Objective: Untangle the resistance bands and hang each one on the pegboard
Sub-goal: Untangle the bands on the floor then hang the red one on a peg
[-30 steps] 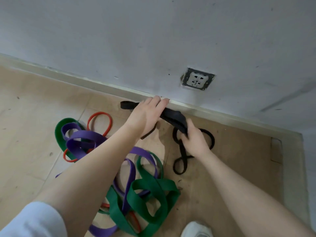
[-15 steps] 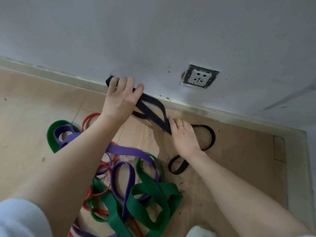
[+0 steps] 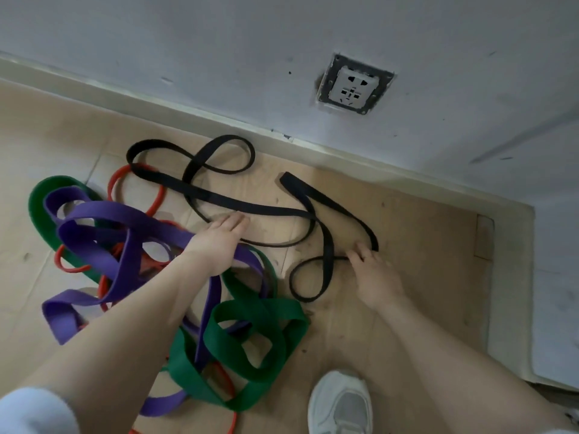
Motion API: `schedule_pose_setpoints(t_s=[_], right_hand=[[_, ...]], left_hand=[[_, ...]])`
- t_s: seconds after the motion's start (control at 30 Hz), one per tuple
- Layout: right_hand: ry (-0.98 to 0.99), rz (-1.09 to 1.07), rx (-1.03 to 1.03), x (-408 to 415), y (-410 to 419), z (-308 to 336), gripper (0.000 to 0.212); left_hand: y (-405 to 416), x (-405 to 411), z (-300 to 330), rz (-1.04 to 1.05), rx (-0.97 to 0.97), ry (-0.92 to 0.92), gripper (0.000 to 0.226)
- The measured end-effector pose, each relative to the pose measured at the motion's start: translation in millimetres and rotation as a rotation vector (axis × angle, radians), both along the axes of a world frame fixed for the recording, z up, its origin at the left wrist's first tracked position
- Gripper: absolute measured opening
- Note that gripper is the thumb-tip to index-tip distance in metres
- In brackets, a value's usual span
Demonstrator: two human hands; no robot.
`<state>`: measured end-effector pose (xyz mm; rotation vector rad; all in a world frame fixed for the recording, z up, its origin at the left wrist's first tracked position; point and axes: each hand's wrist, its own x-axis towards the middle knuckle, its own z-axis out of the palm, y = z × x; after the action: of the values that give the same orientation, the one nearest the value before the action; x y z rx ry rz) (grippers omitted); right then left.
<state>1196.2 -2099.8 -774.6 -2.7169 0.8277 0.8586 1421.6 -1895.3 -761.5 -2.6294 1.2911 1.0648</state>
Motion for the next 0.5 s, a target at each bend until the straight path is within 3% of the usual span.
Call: schedule_pose_setpoints(t_s=[0.17, 0.23, 0.33, 0.4, 0.5], right_hand=[[0.349, -0.317, -0.139, -38, 1, 20, 0.043], [0.319, -0.357, -0.136, -28, 5, 35, 0.045], [0.015, -0.163, -0.115, 18, 30, 58, 0.041], [-0.146, -0.023, 0.058, 58, 59, 69, 0.034], [-0.158, 0.243, 0.211, 110, 102, 70, 0.037]], left_hand=[[21, 5, 5, 0.048, -0.012, -0.017, 0.07], [32, 7, 11, 0.033, 0.0, -0.046, 0.062], [49, 9, 20, 0.026, 0.049, -0.096, 0.063], [61, 12, 25, 0.062, 0.089, -0.118, 0.062], [85, 20, 24, 0.099, 0.125, -0.191, 0.057]])
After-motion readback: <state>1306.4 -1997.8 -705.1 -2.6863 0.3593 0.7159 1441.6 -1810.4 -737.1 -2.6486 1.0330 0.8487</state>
